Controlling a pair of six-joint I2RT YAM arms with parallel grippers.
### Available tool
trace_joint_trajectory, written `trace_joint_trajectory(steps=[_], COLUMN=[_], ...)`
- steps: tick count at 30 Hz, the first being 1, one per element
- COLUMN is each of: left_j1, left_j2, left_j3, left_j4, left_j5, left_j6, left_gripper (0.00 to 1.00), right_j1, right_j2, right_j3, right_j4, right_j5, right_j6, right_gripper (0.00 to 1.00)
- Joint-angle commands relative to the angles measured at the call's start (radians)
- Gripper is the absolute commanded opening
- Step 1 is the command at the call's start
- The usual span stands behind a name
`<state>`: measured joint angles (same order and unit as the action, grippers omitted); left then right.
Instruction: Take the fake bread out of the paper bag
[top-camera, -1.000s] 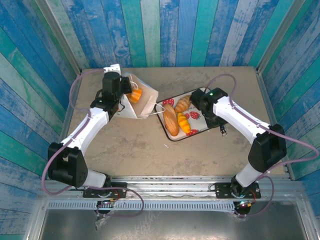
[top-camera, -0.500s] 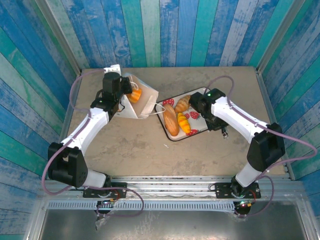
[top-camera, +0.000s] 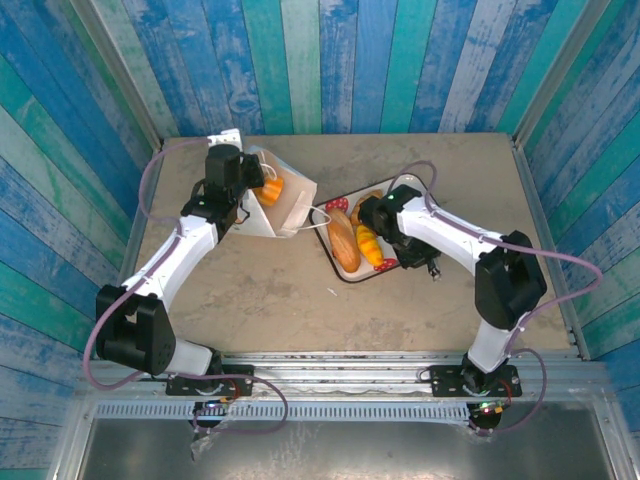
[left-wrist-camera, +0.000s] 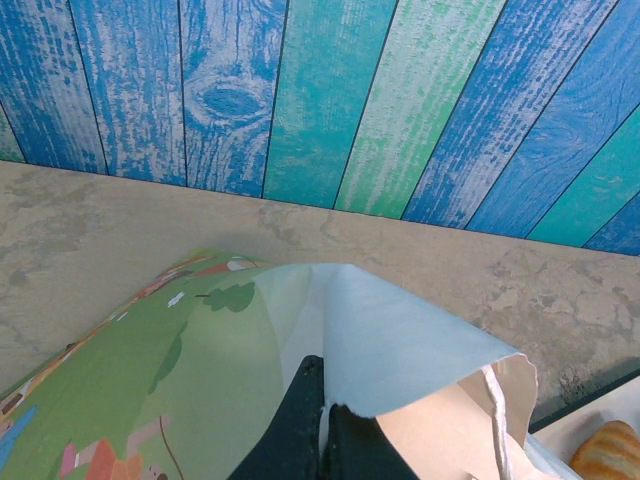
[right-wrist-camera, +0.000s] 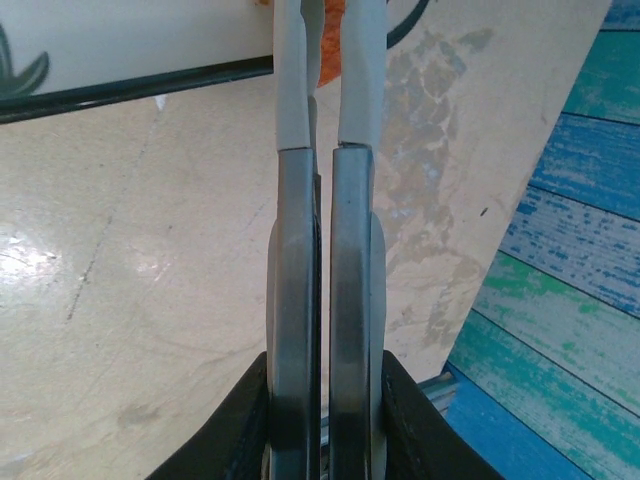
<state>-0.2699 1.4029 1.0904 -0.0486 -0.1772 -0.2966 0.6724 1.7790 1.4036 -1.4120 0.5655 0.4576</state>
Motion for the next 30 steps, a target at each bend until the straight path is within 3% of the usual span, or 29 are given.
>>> trace_joint_trajectory(steps=[1,14,30], left_j1=[0.004,0.004,0.004], left_j2=[-0.033,-0.039,-0.052], left_j3=[-0.003,-0.002,-0.004], left_j4=[0.03,0.028,0.026], left_j5=[0.007,0.005,0.008], left_j6=[-0.003,0.0,0.005], left_gripper=[0.04,0.04,0.04], right_j1=[0.006,0.005,-0.002], right_j2=[0.015,0.023,-0.072], right_j3=[0.034,0.075,0.128], right_j4=[0.013,0.093,0.076], right_j5=[-0.018,-0.099,-0.126], right_j6=[-0.012,-0.056,-0.062], right_gripper=[0.14,0.34,0.37])
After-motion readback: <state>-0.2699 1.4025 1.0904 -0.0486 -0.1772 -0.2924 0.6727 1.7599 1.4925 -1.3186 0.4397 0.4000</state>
